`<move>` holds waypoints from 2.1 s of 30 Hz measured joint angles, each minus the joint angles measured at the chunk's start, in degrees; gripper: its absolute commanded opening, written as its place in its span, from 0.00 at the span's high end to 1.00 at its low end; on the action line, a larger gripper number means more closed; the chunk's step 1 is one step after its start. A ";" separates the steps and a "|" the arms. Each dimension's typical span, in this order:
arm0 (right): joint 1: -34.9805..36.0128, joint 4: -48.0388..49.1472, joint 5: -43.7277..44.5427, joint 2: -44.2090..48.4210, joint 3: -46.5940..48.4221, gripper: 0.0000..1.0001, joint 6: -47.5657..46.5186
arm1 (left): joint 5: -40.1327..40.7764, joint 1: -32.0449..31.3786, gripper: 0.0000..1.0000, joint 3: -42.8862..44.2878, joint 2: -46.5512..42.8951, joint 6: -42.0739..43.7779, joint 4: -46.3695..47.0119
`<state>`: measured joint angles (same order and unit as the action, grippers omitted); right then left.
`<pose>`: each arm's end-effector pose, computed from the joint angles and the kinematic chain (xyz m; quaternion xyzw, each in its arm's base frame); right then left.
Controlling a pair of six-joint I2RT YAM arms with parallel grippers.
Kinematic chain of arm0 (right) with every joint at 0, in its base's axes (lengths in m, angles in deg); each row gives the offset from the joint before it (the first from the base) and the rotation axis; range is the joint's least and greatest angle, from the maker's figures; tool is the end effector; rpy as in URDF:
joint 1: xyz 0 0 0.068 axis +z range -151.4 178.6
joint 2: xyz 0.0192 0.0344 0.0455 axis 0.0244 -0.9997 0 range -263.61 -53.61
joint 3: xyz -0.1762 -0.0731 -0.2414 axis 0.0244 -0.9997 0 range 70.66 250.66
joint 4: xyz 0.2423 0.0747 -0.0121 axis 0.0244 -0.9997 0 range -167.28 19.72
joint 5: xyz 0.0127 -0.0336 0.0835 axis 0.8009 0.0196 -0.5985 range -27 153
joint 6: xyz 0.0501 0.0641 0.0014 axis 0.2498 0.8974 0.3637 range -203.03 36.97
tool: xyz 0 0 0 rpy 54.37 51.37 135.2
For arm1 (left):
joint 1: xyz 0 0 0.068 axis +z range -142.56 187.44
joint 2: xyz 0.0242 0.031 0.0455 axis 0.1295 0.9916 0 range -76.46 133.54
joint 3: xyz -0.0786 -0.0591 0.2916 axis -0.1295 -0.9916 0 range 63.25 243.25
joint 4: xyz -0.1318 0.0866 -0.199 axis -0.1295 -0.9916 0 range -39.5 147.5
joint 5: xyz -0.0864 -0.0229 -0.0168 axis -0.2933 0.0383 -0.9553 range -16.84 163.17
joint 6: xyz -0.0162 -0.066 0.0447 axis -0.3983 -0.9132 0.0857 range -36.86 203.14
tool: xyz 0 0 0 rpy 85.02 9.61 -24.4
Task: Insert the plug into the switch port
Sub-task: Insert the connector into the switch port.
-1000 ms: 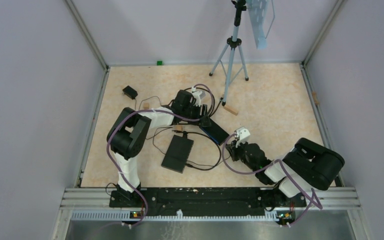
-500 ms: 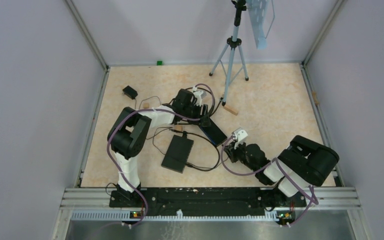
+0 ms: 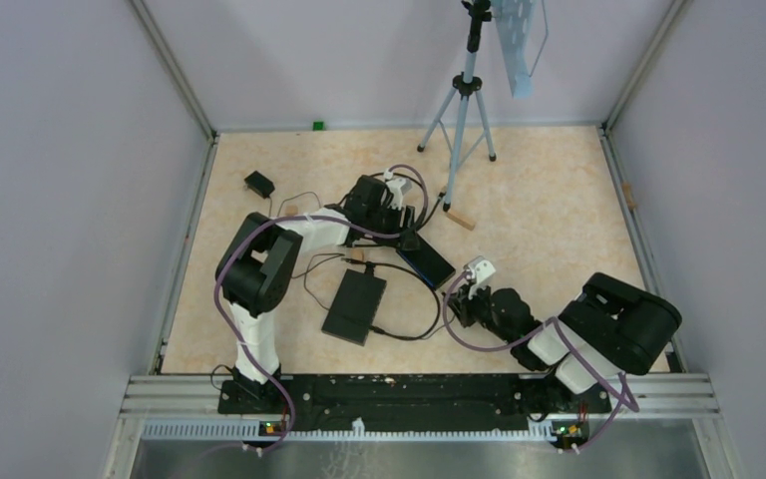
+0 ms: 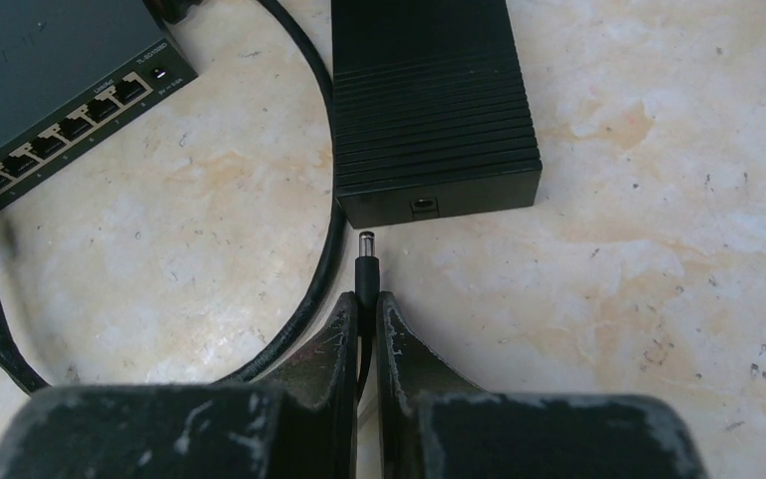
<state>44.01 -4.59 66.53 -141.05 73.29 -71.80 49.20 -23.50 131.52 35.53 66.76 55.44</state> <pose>0.1605 0.1567 0.1353 -0.2222 0.7836 0.2529 0.5222 0.3640 -0.2516 0.1721 0.1924 0.8890 -0.3240 0.2601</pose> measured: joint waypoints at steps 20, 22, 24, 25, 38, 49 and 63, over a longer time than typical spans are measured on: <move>0.00 -0.94 8.41 0.44 0.07 1.00 4.85 | 1.97 0.42 0.35 1.09 0.04 0.04 -2.03; 0.00 -0.20 8.41 -0.20 0.13 1.00 4.83 | 1.97 0.42 0.35 1.09 0.04 0.04 -2.05; 0.00 0.39 8.39 -0.66 0.13 1.00 4.74 | 1.97 0.42 0.34 1.09 0.04 0.07 -2.05; 0.00 0.72 8.37 -0.90 0.13 1.00 4.61 | 1.95 0.42 0.34 1.09 0.07 0.09 -2.05; -0.04 4.59 7.04 -3.67 0.11 1.00 3.50 | 0.59 0.52 0.34 1.90 0.81 0.50 -2.36; -0.07 5.51 6.36 -4.24 0.04 1.00 2.80 | -0.26 0.55 0.34 1.92 1.05 1.14 -1.95; -0.07 5.99 6.47 -3.89 -0.44 1.00 1.86 | -0.63 0.57 0.35 2.19 1.29 1.53 -2.01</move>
<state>43.94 1.40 73.00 -144.94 72.85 -69.95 48.57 -22.93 133.70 36.82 68.29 53.42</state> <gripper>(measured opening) 0.037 0.652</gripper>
